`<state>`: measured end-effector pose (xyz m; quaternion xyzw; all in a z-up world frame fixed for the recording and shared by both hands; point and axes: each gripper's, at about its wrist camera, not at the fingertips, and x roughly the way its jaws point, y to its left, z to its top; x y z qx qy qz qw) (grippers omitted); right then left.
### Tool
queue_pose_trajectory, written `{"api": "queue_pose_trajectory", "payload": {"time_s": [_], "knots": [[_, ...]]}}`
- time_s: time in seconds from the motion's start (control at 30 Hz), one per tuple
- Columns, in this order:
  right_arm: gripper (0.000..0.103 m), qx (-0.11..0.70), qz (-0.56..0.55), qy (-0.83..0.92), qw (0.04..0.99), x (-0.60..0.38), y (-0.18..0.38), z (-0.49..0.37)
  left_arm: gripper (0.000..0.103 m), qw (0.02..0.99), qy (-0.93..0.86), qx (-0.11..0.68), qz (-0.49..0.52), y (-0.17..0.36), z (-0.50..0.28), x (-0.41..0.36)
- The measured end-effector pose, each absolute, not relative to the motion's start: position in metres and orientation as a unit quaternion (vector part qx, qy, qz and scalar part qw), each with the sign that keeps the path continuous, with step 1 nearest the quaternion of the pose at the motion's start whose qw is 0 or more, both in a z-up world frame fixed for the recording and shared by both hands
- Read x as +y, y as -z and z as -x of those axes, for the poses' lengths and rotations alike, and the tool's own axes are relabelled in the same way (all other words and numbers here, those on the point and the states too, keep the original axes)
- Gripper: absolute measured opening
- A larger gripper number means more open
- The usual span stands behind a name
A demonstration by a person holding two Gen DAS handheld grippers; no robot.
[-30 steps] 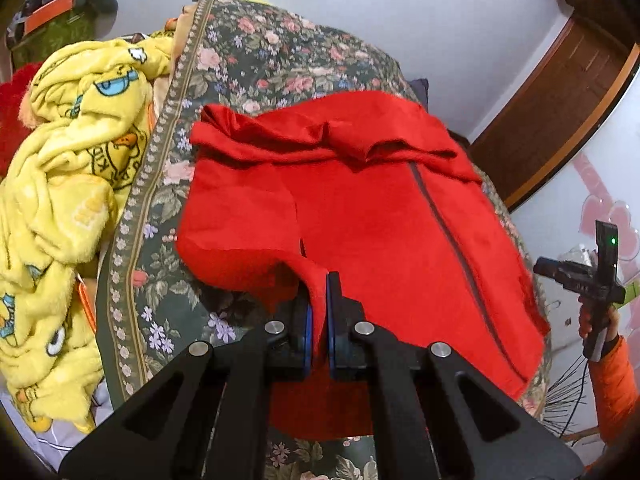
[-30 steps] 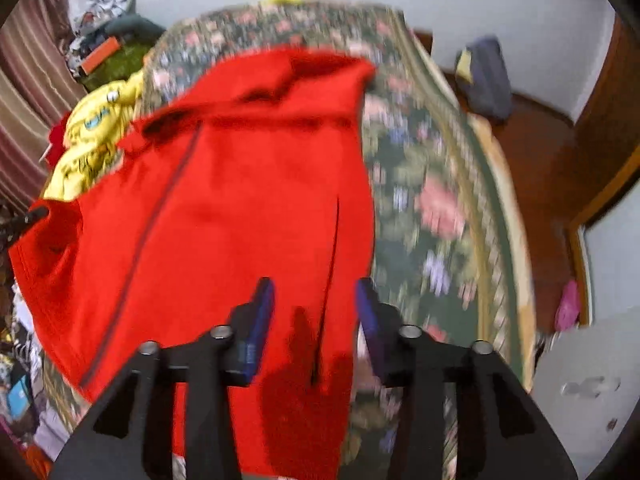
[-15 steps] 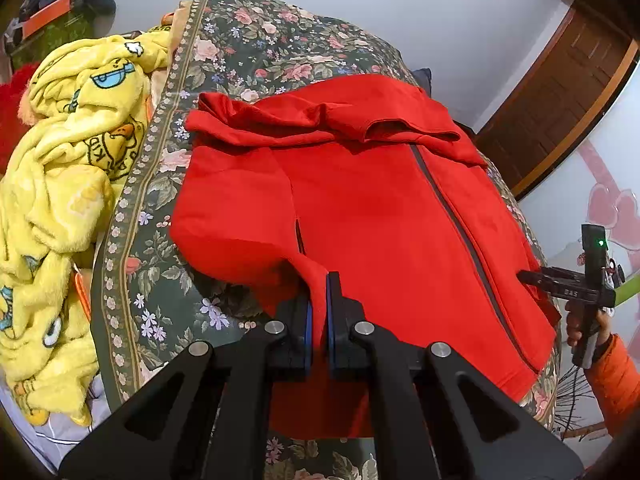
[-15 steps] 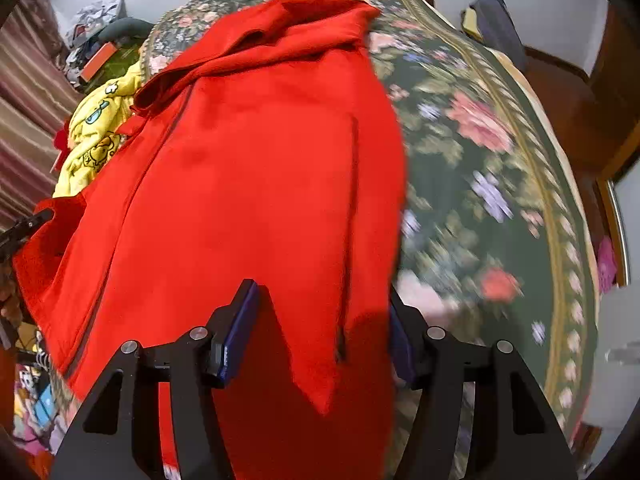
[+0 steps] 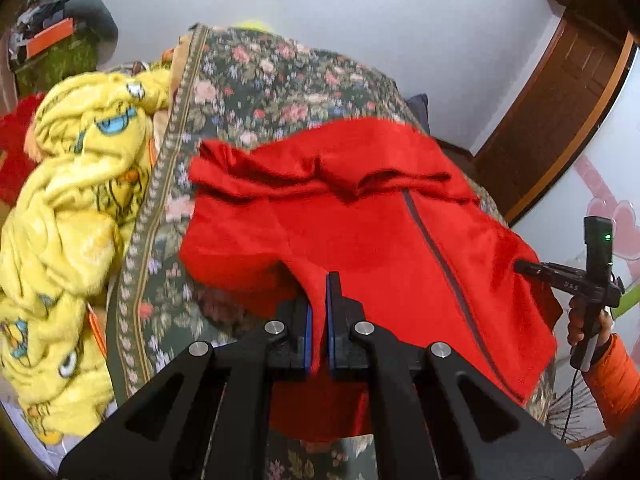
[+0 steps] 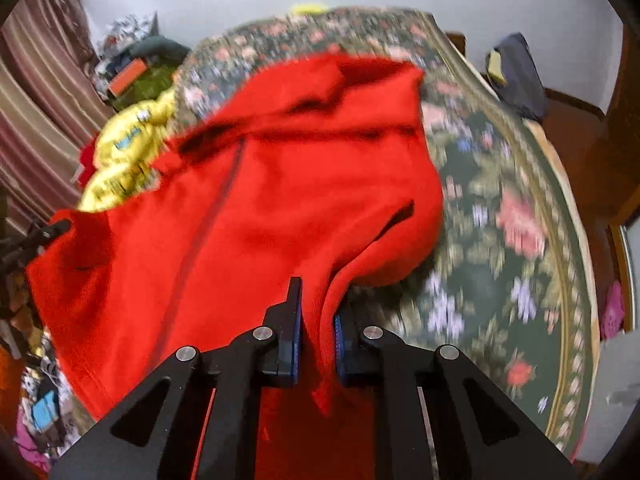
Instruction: Fold large clothes
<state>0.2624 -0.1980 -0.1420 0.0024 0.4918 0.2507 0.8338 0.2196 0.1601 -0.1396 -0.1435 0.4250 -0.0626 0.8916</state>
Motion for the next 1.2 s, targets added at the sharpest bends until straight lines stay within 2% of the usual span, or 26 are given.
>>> {"api": "queue_pose_trajectory", "payload": {"time_s": [0.27, 0.5, 0.73, 0.93, 1.1, 1.17, 1.2], "knots": [[0.011, 0.433, 0.012, -0.252, 0.865, -0.173, 0.095, -0.315, 0.004, 0.915, 0.037, 0.381, 0.124, 0.108, -0.275, 0.167], [0.011, 0.426, -0.017, -0.228, 0.875, -0.170, 0.082, -0.385, 0.004, 0.926, -0.018, 0.347, 0.146, 0.098, -0.348, 0.204], [0.012, 0.480, -0.055, -0.209, 0.850, -0.166, 0.107, -0.470, 0.004, 0.910, -0.078, 0.380, 0.147, 0.145, -0.426, 0.230], [0.012, 0.490, -0.004, -0.205, 0.848, -0.154, 0.123, -0.486, 0.004, 0.883, -0.102, 0.437, 0.136, 0.210, -0.463, 0.233], [0.012, 0.502, -0.020, -0.220, 0.836, -0.165, 0.127, -0.493, 0.004, 0.876, -0.099, 0.460, 0.101, 0.228, -0.468, 0.223], [0.015, 0.510, -0.042, -0.227, 0.829, -0.176, 0.122, -0.494, 0.006, 0.874, -0.099, 0.468, 0.084, 0.226, -0.470, 0.218], [0.025, 0.511, -0.044, -0.223, 0.829, -0.178, 0.120, -0.495, 0.006, 0.873, -0.100, 0.471, 0.075, 0.224, -0.471, 0.217]]}}
